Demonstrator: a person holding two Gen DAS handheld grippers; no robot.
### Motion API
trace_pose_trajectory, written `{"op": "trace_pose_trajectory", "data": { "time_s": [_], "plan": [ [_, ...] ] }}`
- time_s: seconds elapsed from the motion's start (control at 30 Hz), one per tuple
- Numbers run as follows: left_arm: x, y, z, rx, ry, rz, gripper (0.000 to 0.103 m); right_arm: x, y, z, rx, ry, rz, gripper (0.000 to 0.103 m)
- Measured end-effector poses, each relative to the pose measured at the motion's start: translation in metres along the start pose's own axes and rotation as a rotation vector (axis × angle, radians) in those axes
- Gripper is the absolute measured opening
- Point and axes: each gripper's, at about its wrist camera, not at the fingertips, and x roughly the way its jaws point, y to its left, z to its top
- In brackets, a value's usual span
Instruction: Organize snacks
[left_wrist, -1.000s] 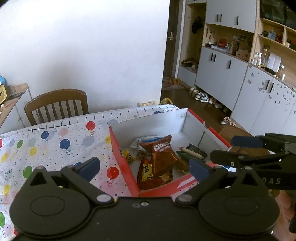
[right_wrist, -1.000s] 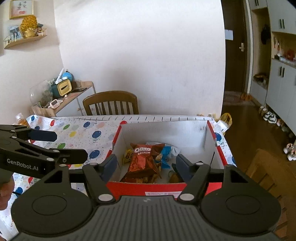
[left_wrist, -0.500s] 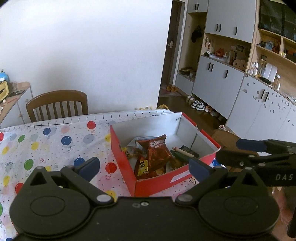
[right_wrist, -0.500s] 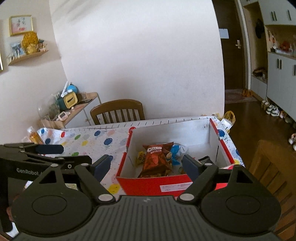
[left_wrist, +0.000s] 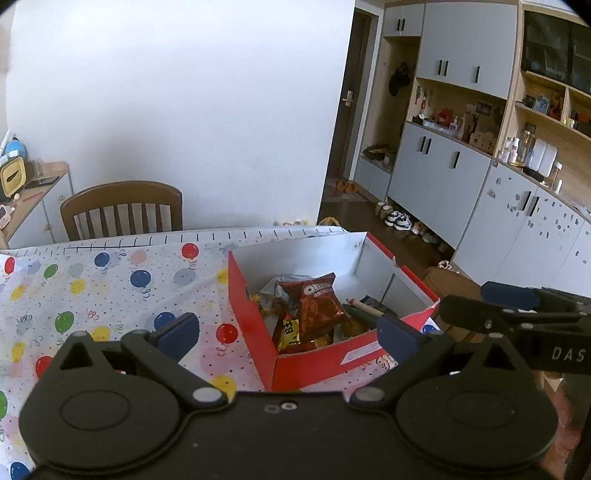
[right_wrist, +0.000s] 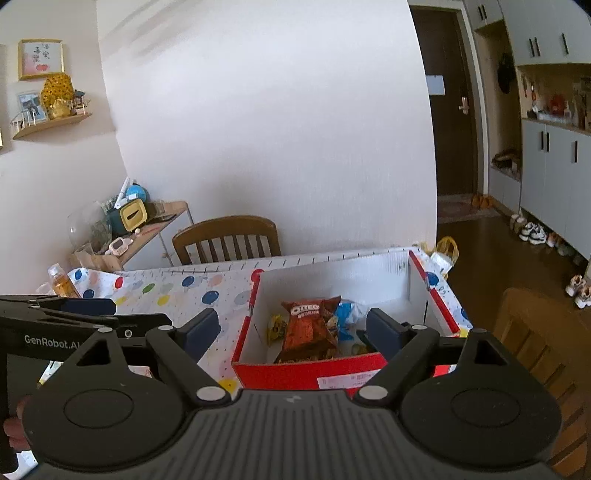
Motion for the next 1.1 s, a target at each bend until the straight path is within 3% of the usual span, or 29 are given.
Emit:
{"op": "trace_pose_trajectory", "data": {
  "time_s": [0.63, 1.1],
  "plan": [
    [-0.012, -0.002, 0.002, -0.012, -0.024, -0.016, 0.102, -0.01, 0.005, 0.003, -0.036, -0.053, -0.015, 0.088],
    [-0.012, -0.005, 0.002, -0.009, -0.025, -0.025, 0.102, -0.013, 0.007, 0.001, -0.034, -0.046, -0.022, 0.088]
  ]
}}
